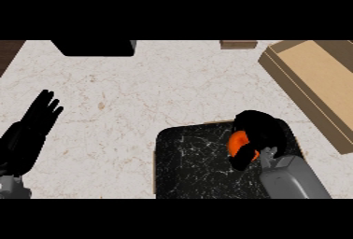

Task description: Pick the squash from the tray and place it in the cardboard box

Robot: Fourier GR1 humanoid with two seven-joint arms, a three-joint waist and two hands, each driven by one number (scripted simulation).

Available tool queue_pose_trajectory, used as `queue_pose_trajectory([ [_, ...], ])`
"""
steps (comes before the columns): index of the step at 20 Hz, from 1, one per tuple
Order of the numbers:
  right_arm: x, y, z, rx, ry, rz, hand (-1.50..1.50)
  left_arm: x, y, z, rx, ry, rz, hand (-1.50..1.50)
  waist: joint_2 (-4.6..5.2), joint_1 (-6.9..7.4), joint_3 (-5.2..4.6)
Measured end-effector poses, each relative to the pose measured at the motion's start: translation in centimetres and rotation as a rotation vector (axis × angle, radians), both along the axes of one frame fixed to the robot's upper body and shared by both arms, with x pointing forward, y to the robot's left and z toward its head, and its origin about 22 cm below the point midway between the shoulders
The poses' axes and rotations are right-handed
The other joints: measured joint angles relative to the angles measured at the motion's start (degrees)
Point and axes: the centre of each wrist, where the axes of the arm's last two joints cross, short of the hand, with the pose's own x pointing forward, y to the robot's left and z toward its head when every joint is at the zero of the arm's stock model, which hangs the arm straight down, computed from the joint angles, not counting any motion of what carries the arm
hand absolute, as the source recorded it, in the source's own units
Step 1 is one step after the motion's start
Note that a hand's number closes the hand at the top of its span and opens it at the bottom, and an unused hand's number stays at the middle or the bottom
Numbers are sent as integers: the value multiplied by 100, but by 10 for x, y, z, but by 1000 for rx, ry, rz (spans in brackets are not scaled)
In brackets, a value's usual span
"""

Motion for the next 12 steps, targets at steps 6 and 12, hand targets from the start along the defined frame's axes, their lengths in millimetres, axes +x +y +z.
queue_pose_trajectory([
  [6, 33, -13, 3, -1, -19, 21, 150, 2, 1, -1, -6, -4, -8, 0, 11, 27, 3],
  [12, 97, -38, 10, -23, -61, 32, 150, 12, -9, 0, -9, -10, -25, 0, 46, 115, 6],
])
